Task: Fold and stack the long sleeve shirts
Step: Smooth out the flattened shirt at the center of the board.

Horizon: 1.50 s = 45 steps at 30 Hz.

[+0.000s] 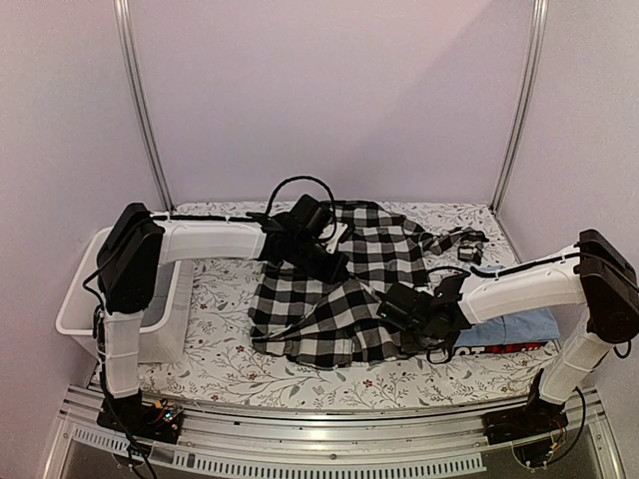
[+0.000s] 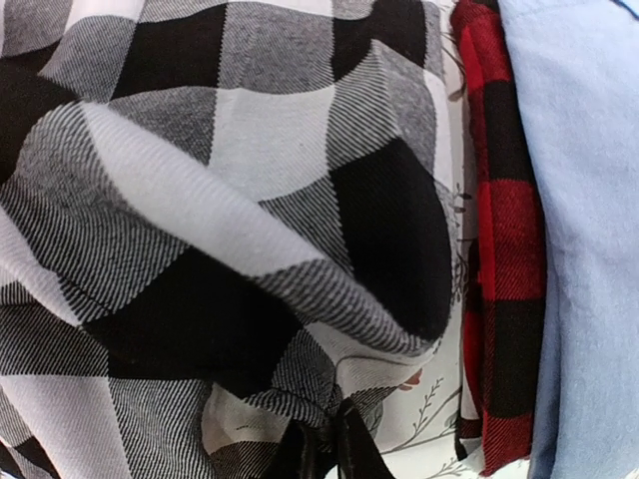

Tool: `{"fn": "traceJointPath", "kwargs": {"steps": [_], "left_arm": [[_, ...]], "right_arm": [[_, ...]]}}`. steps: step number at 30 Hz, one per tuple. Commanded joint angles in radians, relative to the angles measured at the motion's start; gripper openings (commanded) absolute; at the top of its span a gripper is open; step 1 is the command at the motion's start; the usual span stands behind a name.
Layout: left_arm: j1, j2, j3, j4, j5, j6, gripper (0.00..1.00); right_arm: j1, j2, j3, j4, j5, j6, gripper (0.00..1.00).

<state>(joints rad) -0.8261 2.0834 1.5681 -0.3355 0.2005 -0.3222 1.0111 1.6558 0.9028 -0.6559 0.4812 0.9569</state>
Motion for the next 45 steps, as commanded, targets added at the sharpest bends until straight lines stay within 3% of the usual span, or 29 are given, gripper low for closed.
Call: {"fn": "traceJointPath", "kwargs": {"steps": [1,7,12,19,21,23,25,28,30,36,39,45], "left_arm": [[0.011,-0.050,-0.005,-0.019,0.017,0.005,0.00],[-0.011,-0.075,-0.022,-0.035,0.055,0.015,0.00],[-0.055,-0.092,-0.063,-0.049,0.095,0.034,0.00],[-0.118,-0.105,-0.132,-0.060,0.204,0.085,0.00],[-0.134,-0.104,-0.135,-0.081,0.261,0.103,0.00],[-0.141,-0.111,-0.148,-0.095,0.311,0.121,0.10],[-0.140,-0.142,-0.172,-0.097,0.340,0.124,0.26],[-0.121,-0.221,-0.221,-0.069,0.367,0.097,0.45],[-0.097,-0.278,-0.253,-0.030,0.388,0.059,0.49],[0.002,-0.329,-0.327,0.014,0.203,-0.116,0.48],[0.078,-0.294,-0.369,0.025,0.180,-0.188,0.44],[0.153,-0.166,-0.356,-0.026,0.133,-0.197,0.39]], "right_arm": [[-0.008,-0.029,0.010,-0.041,0.025,-0.002,0.02],[-0.015,-0.135,-0.013,-0.181,0.061,0.013,0.00],[-0.020,-0.214,-0.098,-0.164,0.001,0.023,0.00],[-0.028,-0.340,-0.139,-0.130,-0.054,0.006,0.11],[-0.036,-0.381,-0.120,-0.129,-0.069,-0.009,0.21],[-0.037,-0.403,-0.083,-0.129,-0.081,-0.026,0.27],[-0.037,-0.409,-0.045,-0.116,-0.094,-0.053,0.38],[-0.059,-0.385,-0.009,-0.040,-0.144,-0.116,0.49],[-0.100,-0.336,-0.001,0.040,-0.227,-0.185,0.50],[-0.143,-0.169,0.055,0.169,-0.293,-0.260,0.49],[-0.174,-0.101,0.052,0.242,-0.324,-0.276,0.49],[-0.209,-0.018,0.043,0.294,-0.364,-0.283,0.46]]}}
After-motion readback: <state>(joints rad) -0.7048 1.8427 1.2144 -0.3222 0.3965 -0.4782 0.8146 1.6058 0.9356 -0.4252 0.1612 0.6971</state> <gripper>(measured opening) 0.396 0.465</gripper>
